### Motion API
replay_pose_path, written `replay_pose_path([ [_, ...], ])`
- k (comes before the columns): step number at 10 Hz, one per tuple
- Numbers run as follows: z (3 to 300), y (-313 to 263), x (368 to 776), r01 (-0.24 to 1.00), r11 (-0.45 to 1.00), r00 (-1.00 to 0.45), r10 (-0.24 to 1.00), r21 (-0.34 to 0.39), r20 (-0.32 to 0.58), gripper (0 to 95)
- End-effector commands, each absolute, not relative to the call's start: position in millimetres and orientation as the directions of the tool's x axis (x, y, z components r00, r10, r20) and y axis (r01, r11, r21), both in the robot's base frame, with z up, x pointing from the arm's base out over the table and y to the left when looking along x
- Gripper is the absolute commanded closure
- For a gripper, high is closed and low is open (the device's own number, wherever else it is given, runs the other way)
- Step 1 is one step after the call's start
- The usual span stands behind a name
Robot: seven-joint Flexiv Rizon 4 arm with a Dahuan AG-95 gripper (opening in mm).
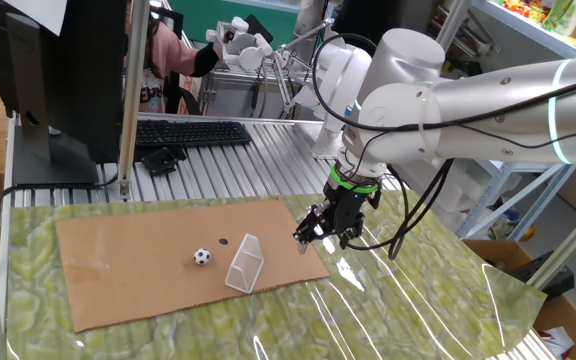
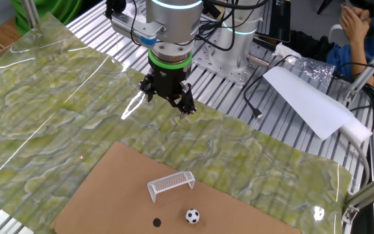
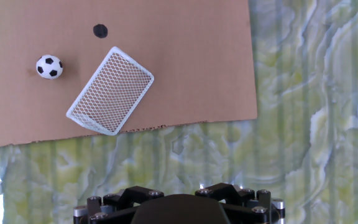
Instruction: Push the soccer ball into the goal
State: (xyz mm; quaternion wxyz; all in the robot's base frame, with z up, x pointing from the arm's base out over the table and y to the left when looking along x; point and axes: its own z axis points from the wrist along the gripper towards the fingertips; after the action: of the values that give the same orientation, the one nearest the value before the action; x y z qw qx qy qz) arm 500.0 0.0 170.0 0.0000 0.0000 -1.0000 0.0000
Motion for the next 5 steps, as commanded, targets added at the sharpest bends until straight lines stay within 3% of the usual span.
replay_pose_path([
  [1, 170.0, 0.0, 500.0, 0.061, 0.998, -0.996, 0.062, 0.013, -0.061, 95.0],
  [5, 169.5, 0.2, 499.1, 0.058, 0.998, -0.996, 0.059, 0.018, -0.06, 95.0],
])
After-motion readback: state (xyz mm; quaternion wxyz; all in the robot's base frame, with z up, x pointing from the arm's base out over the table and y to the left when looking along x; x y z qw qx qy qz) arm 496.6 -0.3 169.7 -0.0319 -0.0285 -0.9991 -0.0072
